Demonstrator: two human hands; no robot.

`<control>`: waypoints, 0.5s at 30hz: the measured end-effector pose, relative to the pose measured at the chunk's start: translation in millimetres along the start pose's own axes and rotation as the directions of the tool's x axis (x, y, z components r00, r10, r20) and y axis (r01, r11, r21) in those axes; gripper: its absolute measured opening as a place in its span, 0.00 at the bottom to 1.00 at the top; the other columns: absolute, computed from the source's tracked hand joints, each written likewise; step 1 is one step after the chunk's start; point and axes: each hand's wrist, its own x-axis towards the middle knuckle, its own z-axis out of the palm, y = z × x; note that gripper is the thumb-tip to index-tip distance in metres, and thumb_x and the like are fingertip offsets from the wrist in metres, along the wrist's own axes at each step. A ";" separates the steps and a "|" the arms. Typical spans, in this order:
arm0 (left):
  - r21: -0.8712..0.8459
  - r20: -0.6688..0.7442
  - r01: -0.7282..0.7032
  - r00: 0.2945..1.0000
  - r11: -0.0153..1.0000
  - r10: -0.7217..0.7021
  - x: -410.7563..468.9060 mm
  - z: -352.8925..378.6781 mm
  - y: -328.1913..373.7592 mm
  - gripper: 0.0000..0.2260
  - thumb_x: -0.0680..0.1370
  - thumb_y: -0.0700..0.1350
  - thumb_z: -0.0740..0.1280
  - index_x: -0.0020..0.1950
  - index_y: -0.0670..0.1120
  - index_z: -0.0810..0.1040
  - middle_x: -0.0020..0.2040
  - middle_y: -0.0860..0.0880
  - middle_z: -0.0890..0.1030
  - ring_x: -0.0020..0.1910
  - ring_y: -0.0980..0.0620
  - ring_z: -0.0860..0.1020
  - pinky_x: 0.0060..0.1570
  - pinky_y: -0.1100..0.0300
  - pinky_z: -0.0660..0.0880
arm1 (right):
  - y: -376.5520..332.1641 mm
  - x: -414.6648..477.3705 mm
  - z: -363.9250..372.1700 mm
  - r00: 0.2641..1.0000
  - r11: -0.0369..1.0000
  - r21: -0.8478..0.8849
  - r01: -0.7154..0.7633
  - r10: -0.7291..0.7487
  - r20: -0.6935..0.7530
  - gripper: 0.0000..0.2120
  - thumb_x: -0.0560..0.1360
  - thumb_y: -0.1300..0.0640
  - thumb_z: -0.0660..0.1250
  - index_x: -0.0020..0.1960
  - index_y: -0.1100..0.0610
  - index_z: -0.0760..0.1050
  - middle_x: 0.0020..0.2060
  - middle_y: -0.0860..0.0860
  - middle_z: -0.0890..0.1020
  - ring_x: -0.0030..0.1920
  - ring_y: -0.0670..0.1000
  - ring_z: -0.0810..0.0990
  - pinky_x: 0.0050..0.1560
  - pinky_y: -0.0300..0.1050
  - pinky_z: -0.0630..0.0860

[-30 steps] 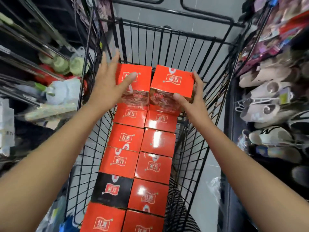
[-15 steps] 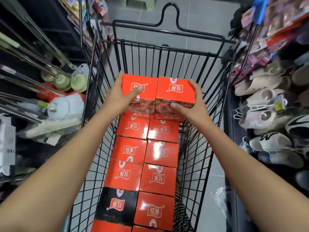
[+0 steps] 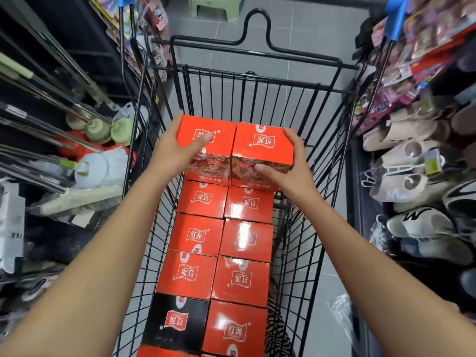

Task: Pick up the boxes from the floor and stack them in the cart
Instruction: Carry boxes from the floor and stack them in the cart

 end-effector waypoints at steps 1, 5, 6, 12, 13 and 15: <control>-0.004 -0.004 0.003 1.000 1.000 -0.003 0.0 -0.2 -0.2 0.42 0.71 0.59 0.72 0.78 0.53 0.54 0.58 0.58 0.74 0.60 0.55 0.75 0.63 0.48 0.74 | 0.8 -0.2 0.9 1.000 1.000 0.002 -0.003 0.003 -0.002 0.43 0.68 0.50 0.78 0.74 0.40 0.56 0.57 0.27 0.64 0.58 0.32 0.69 0.64 0.49 0.74; -0.012 0.012 0.036 0.999 0.999 -0.036 0.1 -2.0 0.0 0.43 0.69 0.63 0.73 0.78 0.56 0.55 0.61 0.56 0.74 0.61 0.53 0.75 0.62 0.48 0.74 | 0.6 0.4 -0.7 1.000 1.000 -0.011 -0.008 0.008 0.026 0.46 0.67 0.55 0.79 0.74 0.41 0.54 0.57 0.28 0.64 0.57 0.31 0.70 0.64 0.47 0.74; -0.023 0.015 0.049 0.999 0.999 -0.048 -0.3 -2.2 -0.1 0.44 0.68 0.64 0.73 0.77 0.56 0.55 0.63 0.55 0.75 0.61 0.53 0.75 0.61 0.49 0.74 | -0.9 1.5 -1.8 0.999 1.000 -0.017 -0.014 0.014 0.041 0.47 0.66 0.56 0.79 0.75 0.41 0.53 0.57 0.29 0.65 0.57 0.33 0.71 0.64 0.47 0.74; -0.052 -0.096 0.050 0.994 0.997 -0.055 -13.5 -1.3 6.5 0.40 0.74 0.64 0.67 0.79 0.50 0.54 0.70 0.56 0.68 0.64 0.58 0.69 0.56 0.71 0.68 | -14.0 -2.1 -7.0 0.998 0.994 -0.102 -0.029 0.034 0.051 0.53 0.65 0.52 0.80 0.78 0.46 0.49 0.62 0.38 0.65 0.64 0.44 0.69 0.67 0.45 0.69; -0.055 -0.113 0.041 0.992 0.998 -0.047 -16.7 -2.8 6.0 0.42 0.72 0.67 0.67 0.78 0.51 0.55 0.72 0.54 0.67 0.67 0.56 0.69 0.61 0.68 0.67 | -16.4 -4.9 -8.3 0.999 0.993 -0.115 -0.021 0.026 0.042 0.53 0.65 0.51 0.80 0.78 0.46 0.49 0.65 0.40 0.64 0.65 0.44 0.68 0.68 0.45 0.68; -0.035 -0.127 0.028 0.991 0.999 -0.032 -29.0 -8.2 5.1 0.43 0.68 0.71 0.66 0.77 0.53 0.58 0.73 0.51 0.68 0.69 0.53 0.70 0.68 0.57 0.65 | -21.9 -12.1 -11.3 1.000 0.985 -0.172 0.017 -0.018 -0.004 0.52 0.65 0.48 0.80 0.77 0.47 0.50 0.69 0.44 0.64 0.68 0.46 0.66 0.69 0.45 0.66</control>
